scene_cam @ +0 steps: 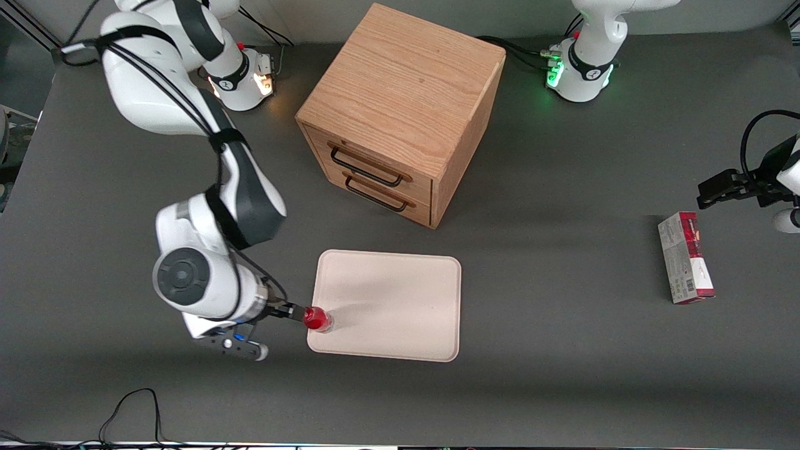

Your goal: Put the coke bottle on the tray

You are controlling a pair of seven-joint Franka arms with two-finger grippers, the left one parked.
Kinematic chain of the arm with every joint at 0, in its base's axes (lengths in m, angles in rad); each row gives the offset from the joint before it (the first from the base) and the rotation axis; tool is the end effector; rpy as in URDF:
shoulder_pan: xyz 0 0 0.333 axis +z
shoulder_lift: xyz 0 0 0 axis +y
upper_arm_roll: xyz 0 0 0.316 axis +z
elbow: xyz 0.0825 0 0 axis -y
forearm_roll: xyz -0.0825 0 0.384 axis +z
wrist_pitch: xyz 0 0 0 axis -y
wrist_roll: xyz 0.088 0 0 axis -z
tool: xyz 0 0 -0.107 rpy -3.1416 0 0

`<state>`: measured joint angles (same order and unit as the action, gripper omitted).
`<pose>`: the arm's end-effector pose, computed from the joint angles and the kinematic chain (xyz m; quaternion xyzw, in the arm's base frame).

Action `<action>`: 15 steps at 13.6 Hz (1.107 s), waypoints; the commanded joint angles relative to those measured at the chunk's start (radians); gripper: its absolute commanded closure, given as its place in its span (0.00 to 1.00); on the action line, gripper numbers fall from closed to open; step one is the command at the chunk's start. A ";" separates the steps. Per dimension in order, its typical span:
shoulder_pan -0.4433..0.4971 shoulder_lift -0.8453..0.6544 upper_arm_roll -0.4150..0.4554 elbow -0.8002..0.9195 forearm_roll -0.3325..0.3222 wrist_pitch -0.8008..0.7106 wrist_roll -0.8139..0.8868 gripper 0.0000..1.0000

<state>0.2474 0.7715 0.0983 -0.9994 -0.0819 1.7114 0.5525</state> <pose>0.7196 0.2242 0.3959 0.9936 -0.1091 -0.0230 0.0175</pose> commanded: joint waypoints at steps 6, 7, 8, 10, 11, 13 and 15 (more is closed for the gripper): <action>-0.112 -0.768 -0.071 -0.831 0.111 0.039 -0.472 0.00; -0.115 -0.802 -0.075 -0.829 0.114 0.002 -0.509 0.00; -0.115 -0.822 -0.089 -0.825 0.116 -0.016 -0.544 0.00; -0.144 -0.824 -0.086 -0.797 0.116 -0.048 -0.552 0.00; -0.167 -0.824 -0.081 -0.783 0.125 -0.064 -0.557 0.00; -0.171 -0.815 -0.081 -0.725 0.129 -0.130 -0.583 0.00; -0.175 -0.799 -0.086 -0.688 0.132 -0.159 -0.583 0.00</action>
<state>0.0830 -0.0552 0.0099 -1.7510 0.0282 1.5970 -0.0030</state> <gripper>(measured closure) 0.000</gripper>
